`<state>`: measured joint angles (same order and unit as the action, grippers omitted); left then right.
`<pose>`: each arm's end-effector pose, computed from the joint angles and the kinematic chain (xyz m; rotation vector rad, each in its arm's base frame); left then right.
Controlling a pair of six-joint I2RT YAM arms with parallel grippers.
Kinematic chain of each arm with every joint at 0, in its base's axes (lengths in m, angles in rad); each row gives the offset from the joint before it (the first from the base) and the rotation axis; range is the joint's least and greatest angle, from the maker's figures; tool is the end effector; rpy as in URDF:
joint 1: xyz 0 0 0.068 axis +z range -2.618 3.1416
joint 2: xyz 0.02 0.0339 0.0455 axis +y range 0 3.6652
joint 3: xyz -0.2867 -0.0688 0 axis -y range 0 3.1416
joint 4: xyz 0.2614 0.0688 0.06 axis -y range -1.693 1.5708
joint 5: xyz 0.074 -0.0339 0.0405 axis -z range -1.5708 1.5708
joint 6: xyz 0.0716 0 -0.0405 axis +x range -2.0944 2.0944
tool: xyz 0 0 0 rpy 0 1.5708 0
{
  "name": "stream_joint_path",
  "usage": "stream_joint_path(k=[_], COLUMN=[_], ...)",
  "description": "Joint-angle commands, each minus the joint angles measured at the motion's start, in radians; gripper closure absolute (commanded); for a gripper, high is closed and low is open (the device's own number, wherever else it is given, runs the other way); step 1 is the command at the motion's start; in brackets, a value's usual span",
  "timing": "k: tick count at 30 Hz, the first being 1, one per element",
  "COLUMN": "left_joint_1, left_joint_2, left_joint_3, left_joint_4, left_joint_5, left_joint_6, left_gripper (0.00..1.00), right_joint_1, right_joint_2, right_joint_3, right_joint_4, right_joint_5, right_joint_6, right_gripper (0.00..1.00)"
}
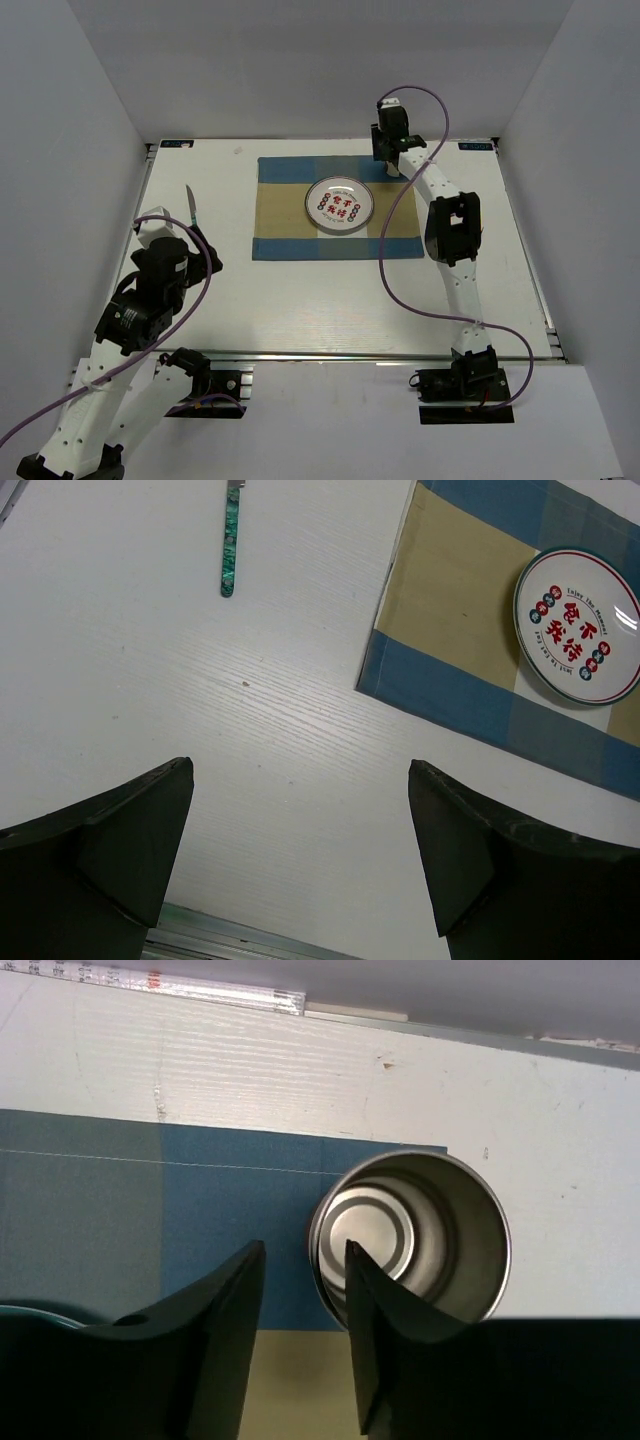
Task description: Set the dinner table for one person
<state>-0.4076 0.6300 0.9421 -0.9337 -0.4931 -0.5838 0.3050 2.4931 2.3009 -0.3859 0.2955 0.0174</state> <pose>0.1329 -0.0205 0.3400 -0.4536 2.0605 -0.0481 0.6128 0.1711 0.2178 -0.1345 2.1192 -0.1270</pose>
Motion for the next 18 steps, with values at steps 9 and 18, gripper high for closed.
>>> stream_joint_path(k=[9, 18], left_joint_1=[0.006, 0.006], left_joint_2=[-0.006, 0.036], left_joint_3=[-0.002, 0.007], left_joint_4=[0.012, -0.013], left_joint_5=[-0.004, -0.035], left_joint_6=[0.004, -0.022], left_gripper=[0.02, 0.02], right_joint_1=[-0.006, -0.027], right_joint_2=[-0.322, -0.828], right_joint_3=[-0.016, -0.631], right_joint_4=[0.018, -0.076], right_joint_5=[-0.052, -0.053], right_joint_6=[0.116, 0.188], right_gripper=[0.11, 0.11])
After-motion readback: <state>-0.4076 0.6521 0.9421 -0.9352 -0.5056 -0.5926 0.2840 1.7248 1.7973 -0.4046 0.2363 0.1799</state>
